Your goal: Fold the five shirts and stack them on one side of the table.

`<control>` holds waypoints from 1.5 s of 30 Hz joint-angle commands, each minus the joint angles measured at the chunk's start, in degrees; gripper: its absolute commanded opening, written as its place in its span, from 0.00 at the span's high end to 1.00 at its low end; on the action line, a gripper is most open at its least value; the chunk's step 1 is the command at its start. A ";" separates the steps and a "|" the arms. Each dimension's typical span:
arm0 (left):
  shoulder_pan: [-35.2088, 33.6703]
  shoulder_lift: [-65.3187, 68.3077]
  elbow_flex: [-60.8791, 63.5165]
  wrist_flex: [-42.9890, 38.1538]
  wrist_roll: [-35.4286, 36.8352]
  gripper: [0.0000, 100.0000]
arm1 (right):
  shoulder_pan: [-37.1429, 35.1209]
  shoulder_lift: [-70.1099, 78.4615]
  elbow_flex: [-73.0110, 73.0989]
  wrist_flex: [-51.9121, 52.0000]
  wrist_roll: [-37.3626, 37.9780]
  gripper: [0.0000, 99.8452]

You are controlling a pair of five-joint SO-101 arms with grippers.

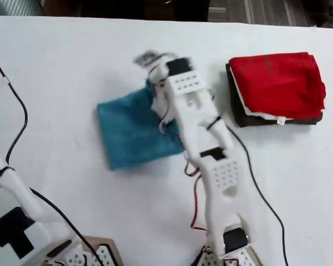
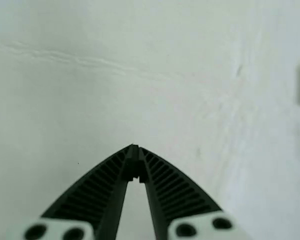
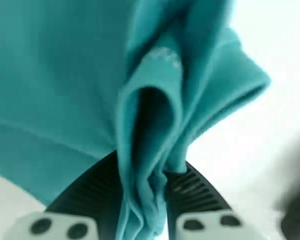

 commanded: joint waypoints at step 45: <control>0.44 -2.11 -0.22 -2.11 1.85 0.97 | 44.97 -12.53 -9.76 -17.45 31.21 0.98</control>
